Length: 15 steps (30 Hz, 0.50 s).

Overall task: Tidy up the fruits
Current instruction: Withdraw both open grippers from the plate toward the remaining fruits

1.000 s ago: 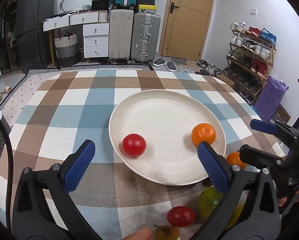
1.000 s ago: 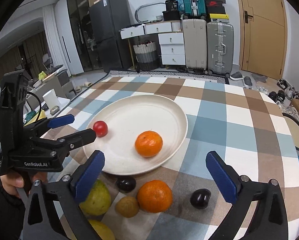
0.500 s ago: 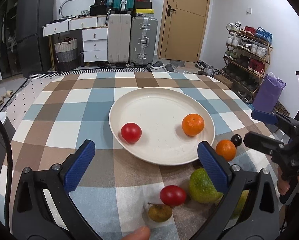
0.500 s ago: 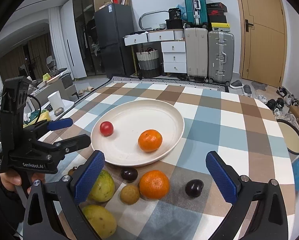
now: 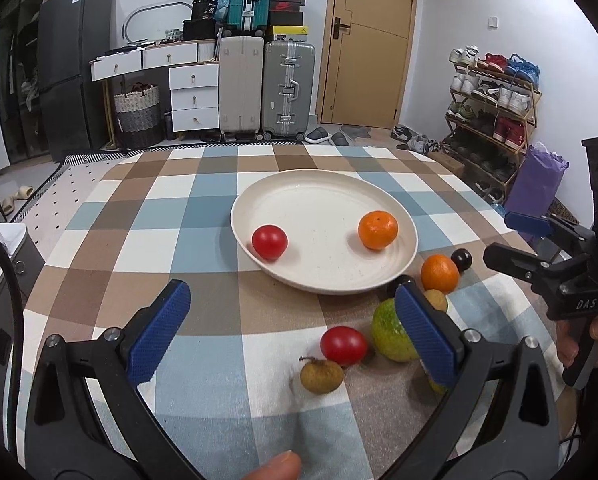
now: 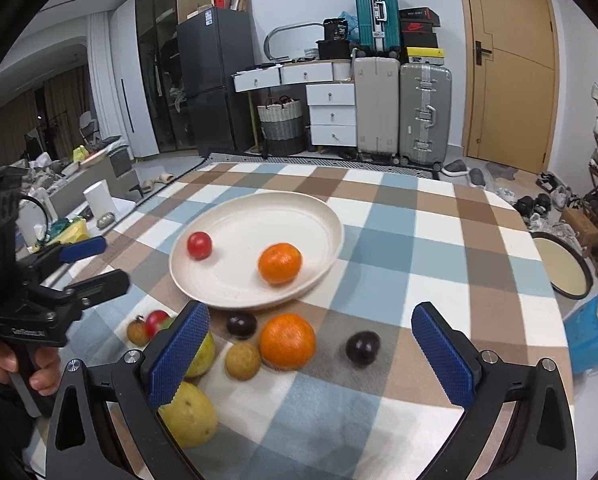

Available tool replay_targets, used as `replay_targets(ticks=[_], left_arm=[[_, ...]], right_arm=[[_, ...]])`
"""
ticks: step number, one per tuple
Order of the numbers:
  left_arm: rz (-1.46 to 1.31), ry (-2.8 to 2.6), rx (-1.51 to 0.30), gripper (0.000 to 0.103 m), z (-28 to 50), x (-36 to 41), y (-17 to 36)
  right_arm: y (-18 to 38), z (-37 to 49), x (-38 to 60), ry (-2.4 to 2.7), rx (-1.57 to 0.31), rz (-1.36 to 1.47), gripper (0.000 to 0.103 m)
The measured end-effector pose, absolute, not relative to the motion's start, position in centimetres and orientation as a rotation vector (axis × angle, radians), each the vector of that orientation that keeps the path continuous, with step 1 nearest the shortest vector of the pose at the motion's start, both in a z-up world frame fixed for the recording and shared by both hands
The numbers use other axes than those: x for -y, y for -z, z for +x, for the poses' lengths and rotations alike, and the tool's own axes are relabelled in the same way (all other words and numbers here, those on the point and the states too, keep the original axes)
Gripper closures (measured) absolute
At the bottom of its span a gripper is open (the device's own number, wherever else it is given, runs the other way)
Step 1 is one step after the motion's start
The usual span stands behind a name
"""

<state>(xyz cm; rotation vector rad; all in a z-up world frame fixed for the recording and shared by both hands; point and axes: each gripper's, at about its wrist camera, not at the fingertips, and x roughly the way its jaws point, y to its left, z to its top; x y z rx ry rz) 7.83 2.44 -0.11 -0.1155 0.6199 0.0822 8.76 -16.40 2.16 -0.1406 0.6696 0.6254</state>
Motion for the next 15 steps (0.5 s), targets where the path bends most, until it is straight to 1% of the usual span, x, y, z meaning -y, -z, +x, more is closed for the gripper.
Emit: replay_targets(ticks=[15], left_arm=[[-0.122, -0.063, -0.729, 0.001, 7.5, -2.5, 2.5]], right_arm=[[-0.5, 9.8, 18.1, -0.56, -0.743, -0.16, 0.0]])
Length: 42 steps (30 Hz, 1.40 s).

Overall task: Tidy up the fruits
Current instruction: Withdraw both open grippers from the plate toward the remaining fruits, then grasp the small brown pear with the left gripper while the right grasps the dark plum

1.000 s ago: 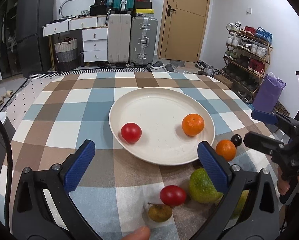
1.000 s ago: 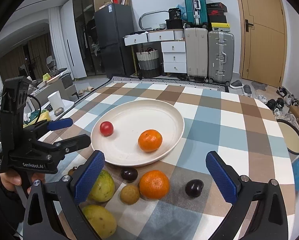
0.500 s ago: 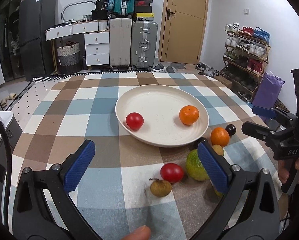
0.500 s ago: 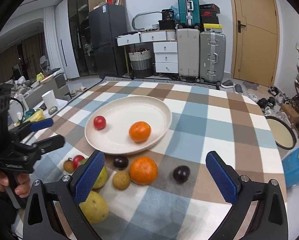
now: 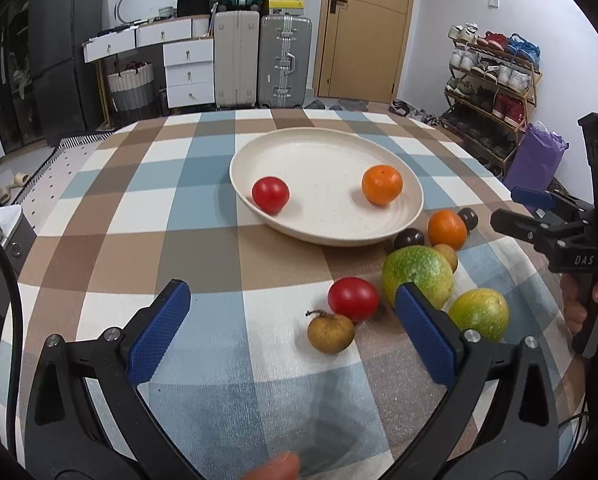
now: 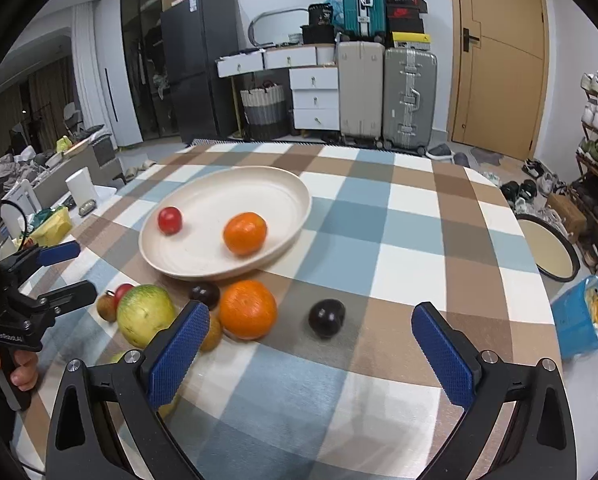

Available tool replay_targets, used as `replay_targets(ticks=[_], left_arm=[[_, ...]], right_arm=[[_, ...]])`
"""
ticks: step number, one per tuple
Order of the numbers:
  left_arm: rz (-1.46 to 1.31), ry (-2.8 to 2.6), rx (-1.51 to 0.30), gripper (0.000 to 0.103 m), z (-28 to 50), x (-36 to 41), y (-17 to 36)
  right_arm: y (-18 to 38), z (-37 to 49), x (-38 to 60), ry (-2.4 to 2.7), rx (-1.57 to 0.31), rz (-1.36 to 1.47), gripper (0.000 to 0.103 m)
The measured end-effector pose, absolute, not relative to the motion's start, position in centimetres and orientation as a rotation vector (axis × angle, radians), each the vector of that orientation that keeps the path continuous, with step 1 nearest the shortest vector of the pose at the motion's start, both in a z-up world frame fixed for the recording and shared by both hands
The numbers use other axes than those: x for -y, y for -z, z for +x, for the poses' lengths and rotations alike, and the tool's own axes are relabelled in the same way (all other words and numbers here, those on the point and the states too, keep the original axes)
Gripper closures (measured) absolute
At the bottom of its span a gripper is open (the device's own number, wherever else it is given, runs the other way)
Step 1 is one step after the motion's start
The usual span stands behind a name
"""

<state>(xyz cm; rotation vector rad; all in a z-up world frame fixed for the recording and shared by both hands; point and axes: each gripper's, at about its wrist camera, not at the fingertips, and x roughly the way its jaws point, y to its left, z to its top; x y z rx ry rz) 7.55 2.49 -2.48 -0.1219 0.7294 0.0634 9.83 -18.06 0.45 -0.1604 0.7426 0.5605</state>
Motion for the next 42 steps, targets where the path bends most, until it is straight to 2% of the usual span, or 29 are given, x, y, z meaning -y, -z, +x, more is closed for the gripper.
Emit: replay_targets(ticks=[21, 30, 34, 42], left_arm=[[-0.1, -0.01, -0.872, 0.001, 8.6, -2.1, 4.5], [-0.111, -0.025, -0.899, 0.001, 9.2, -2.4, 5.1], [-0.102, -0.027, -0.904, 0.001, 9.3, -2.4, 5.2], [-0.108, -0.032, -0.912, 0.001, 9.4, -2.5, 5.3]], right_arm=[[2.3, 13.3, 18.4, -0.456, -0.886, -0.217, 0.001], [3.1, 14.0, 18.3, -0.442, -0.928, -0.227, 0.006], [3.2, 14.0, 17.8, -0.443, -0.936, -0.257, 0.014], [3.2, 14.1, 16.8, -0.455, -0.931, -0.296, 0.023]])
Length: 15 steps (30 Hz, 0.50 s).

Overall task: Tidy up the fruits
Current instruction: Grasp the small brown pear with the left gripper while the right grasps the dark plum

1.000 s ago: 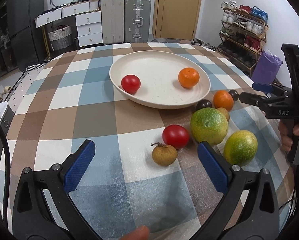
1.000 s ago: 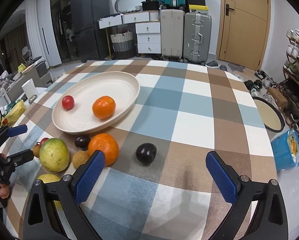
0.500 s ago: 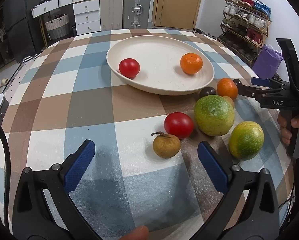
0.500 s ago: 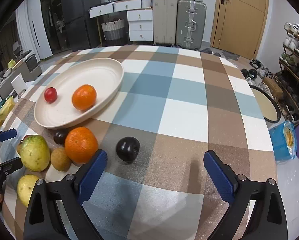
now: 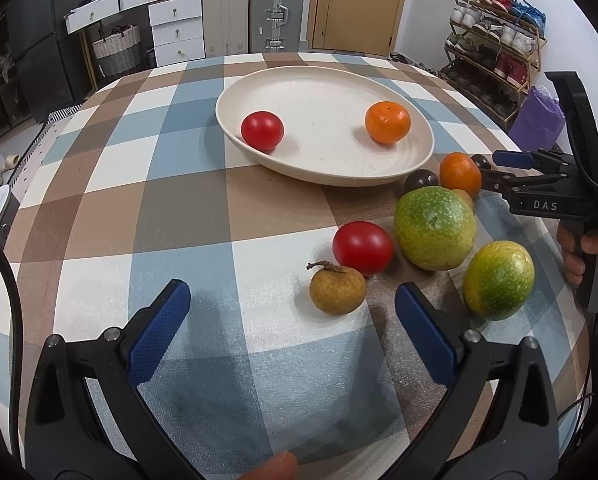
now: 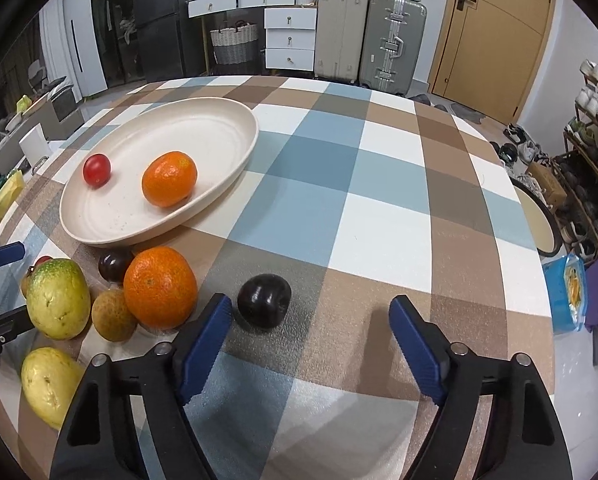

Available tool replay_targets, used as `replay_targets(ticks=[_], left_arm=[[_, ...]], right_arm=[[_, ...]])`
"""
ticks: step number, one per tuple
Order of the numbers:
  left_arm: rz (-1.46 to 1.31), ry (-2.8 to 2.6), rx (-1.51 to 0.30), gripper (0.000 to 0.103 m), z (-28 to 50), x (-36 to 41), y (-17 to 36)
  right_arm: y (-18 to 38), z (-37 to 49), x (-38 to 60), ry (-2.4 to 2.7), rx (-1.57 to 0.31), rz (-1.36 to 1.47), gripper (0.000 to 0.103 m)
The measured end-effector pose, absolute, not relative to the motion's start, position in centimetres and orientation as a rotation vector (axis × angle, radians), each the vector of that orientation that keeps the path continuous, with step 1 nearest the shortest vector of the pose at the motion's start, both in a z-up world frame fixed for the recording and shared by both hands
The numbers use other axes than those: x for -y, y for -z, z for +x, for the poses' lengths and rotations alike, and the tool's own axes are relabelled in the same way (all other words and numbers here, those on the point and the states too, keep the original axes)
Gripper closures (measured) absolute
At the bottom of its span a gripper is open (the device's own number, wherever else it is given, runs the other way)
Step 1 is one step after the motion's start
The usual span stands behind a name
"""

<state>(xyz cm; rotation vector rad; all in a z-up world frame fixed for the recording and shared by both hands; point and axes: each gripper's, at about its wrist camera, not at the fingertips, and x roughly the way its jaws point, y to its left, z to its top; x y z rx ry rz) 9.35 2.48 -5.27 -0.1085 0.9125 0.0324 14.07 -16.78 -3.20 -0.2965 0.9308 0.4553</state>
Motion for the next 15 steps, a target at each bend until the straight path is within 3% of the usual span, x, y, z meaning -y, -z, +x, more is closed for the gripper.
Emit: replay_targets(ticks=[9, 12, 15], left_arm=[[-0.109, -0.023, -0.922, 0.001, 9.46, -2.36, 5.53], [-0.106, -0.022, -0.923, 0.001, 9.51, -2.31, 5.55], [-0.105, -0.014, -0.927, 0.001, 9.58, -2.22, 5.65]], right_arm=[[3.11, 13.84, 16.31, -0.52, -0.922, -0.284, 0.048], [3.12, 13.8, 16.27, -0.534, -0.923, -0.281, 0.052], [3.04, 13.47, 16.11, -0.558, -0.917, -0.286, 0.064]])
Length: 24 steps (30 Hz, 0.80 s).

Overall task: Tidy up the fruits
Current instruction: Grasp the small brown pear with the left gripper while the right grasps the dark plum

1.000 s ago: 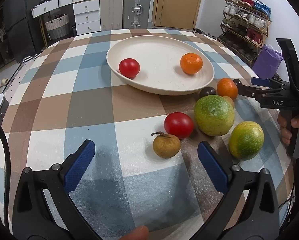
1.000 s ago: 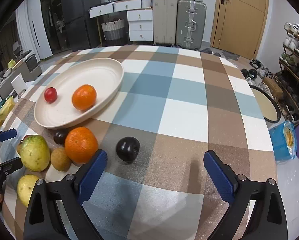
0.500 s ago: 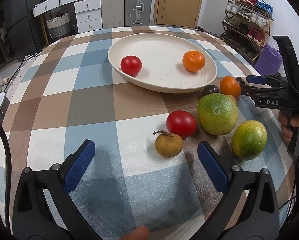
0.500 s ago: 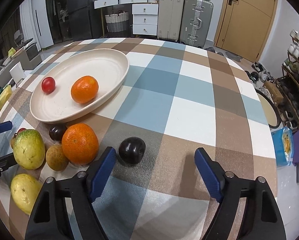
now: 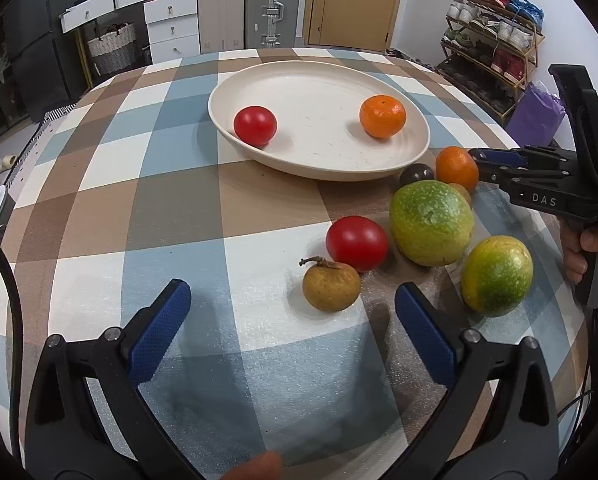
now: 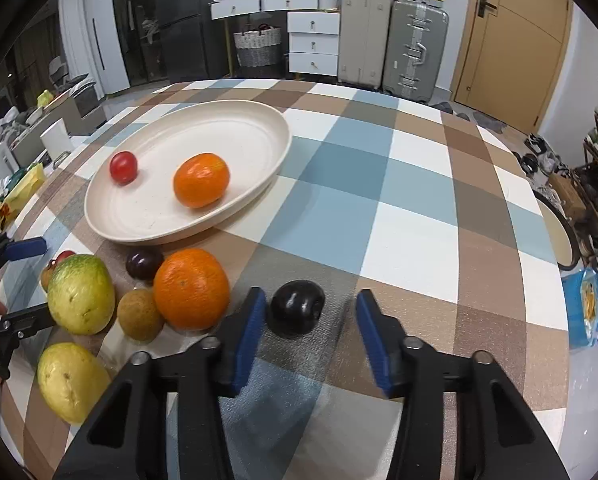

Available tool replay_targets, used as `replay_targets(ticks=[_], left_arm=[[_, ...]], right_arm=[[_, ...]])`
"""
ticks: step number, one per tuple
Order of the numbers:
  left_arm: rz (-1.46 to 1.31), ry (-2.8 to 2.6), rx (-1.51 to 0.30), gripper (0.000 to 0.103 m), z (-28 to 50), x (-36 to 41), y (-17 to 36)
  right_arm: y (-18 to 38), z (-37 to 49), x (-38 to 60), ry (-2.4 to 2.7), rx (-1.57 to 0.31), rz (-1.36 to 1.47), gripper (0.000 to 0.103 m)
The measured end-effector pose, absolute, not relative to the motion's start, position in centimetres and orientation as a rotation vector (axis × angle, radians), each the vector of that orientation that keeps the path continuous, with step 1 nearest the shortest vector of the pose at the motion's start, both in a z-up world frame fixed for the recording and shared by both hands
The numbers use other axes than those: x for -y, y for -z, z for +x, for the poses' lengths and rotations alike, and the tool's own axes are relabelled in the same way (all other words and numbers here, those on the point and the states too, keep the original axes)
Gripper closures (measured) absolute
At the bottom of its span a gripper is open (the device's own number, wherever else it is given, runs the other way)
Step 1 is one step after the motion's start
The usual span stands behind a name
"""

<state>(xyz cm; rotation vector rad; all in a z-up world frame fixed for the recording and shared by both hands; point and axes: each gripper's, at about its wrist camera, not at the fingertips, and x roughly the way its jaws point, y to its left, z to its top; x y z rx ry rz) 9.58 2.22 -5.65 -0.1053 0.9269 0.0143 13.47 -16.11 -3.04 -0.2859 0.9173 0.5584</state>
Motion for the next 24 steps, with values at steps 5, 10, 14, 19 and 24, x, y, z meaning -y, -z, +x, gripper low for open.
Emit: replay_targets(ticks=[5, 10, 14, 19, 24], left_arm=[[-0.107, 0.008, -0.924, 0.004, 9.5, -2.0, 5.6], [-0.117, 0.034, -0.918, 0.006, 9.3, -2.0, 5.5], [-0.123, 0.058, -0.91, 0.012, 9.1, -2.0, 5.4], [-0.115, 0.072, -0.904, 0.025, 9.0, -1.9, 5.2], [-0.108, 0.089, -0.893, 0.045, 8.7, -1.6, 5.1]], right_arm=[[3.0, 13.1, 16.0, -0.575, -0.909, -0.288, 0.076], [2.8, 12.8, 16.3, -0.577, -0.895, -0.267, 0.077], [2.1, 12.3, 16.9, -0.59, -0.845, -0.234, 0.077], [1.8, 11.9, 17.4, -0.591, -0.826, -0.217, 0.077], [1.8, 11.7, 17.7, -0.587, -0.818, -0.214, 0.077]])
